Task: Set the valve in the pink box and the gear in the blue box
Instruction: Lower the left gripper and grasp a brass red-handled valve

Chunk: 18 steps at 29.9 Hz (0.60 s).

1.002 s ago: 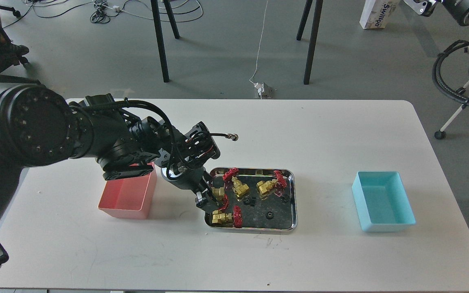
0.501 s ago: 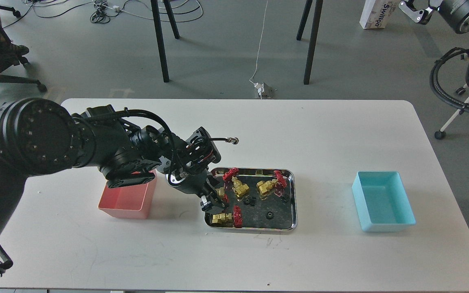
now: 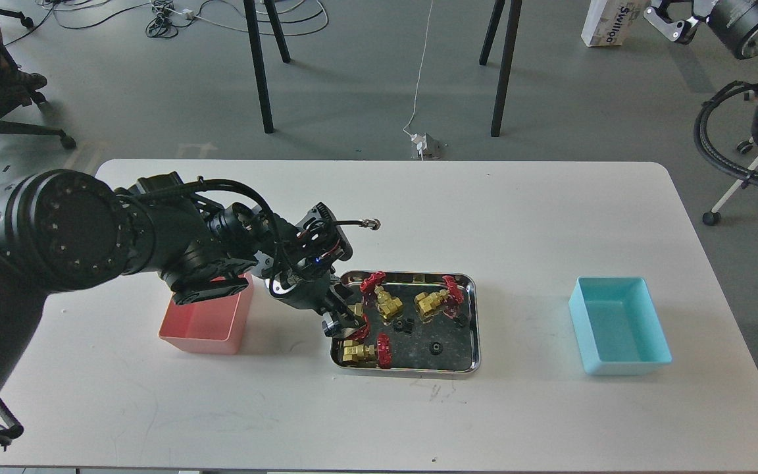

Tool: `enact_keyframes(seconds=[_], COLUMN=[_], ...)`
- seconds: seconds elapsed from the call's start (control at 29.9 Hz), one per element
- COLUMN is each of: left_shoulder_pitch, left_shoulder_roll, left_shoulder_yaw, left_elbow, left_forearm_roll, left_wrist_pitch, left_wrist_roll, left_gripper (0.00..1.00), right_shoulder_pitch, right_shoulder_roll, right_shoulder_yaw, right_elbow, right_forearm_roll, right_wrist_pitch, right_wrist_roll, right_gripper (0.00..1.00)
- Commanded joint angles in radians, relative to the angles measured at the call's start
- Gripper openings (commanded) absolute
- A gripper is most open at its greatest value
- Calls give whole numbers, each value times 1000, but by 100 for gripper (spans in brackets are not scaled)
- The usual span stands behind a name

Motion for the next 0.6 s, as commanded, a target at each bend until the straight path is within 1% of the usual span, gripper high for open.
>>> enact_keyframes(seconds=[0.0,0.1,0.4,0.57], left_shoulder_pitch=[0,0,-1,-3], left_shoulder_roll=[0,0,0,0], left_shoulder_yaw=[-1,0,0,-1], left_elbow=[0,0,-1,-7], left_forearm_roll=[2,3,7,7], left_wrist_pitch=[18,21,22,24], left_wrist_roll=[0,0,0,0], left_gripper=[50,45,20,16], right_shoulder_pitch=[0,0,-3,-8], right_shoulder_roll=[0,0,0,0], right_shoulder_yaw=[0,0,0,0], right_elbow=[0,0,0,0], right_forearm_roll=[0,0,0,0], right_wrist_pitch=[0,0,0,0], right_wrist_roll=[0,0,0,2], right_gripper=[99,99,99,99])
